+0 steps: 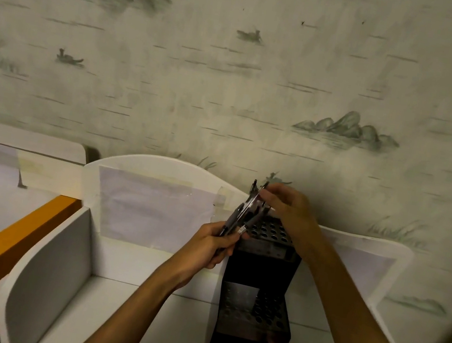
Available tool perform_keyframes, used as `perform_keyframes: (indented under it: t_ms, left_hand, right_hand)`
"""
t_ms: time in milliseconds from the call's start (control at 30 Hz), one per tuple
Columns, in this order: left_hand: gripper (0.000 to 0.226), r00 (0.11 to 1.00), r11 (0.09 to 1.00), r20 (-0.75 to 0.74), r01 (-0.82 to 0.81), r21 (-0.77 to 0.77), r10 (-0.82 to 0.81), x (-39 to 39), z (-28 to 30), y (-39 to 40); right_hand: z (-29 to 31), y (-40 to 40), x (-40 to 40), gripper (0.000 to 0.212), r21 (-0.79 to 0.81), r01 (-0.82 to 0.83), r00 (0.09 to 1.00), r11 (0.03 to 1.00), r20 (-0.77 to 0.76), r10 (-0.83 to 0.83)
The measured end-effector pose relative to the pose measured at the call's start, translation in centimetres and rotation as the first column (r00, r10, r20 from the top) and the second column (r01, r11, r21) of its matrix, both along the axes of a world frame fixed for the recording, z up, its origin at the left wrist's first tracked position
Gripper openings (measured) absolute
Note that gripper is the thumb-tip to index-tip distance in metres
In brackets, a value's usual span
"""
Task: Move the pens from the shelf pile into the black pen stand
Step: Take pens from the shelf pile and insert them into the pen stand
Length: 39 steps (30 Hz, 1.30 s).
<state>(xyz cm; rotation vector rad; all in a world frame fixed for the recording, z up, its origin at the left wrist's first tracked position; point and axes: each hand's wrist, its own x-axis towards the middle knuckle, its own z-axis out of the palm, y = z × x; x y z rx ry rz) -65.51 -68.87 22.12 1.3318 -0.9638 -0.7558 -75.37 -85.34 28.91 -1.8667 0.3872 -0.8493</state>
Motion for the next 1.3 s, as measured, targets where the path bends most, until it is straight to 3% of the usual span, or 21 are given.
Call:
perform_keyframes:
  t_ms: [133, 233, 400, 567, 1300]
  left_hand:
    - [0.028, 0.999, 0.999, 0.0, -0.043, 0.021, 0.043, 0.3, -0.4, 0.1]
    - [0.025, 0.999, 0.999, -0.031, -0.037, 0.001, 0.037, 0.4, -0.8, 0.2]
    - [0.023, 0.997, 0.998, -0.054, -0.056, -0.022, 0.054, 1.0, -1.2, 0.4]
    - [0.025, 0.995, 0.993, -0.038, -0.097, -0.066, 0.095, 1.3, -1.1, 0.2]
    - [0.023, 0.993, 0.991, -0.019, -0.115, -0.067, 0.114, 1.1, -1.0, -0.1]
  right_hand:
    - [1.3, -1.0, -0.3, 0.016, 0.245, 0.062, 0.973, 0.967, 0.202, -0.113]
    - [2.3, -1.7, -0.9, 0.02, 0.29, 0.161, 0.932, 0.943, 0.27, -0.242]
    - [1.9, -3.7, -1.3, 0.014, 0.072, 0.367, 0.887, 0.927, 0.274, -0.372]
    - [1.0, -4.6, -0.9, 0.014, -0.144, 0.421, 0.896, 0.896, 0.217, -0.387]
    - [-2.6, -4.2, -0.2, 0.023, -0.406, 0.332, 0.934, 0.851, 0.016, -0.357]
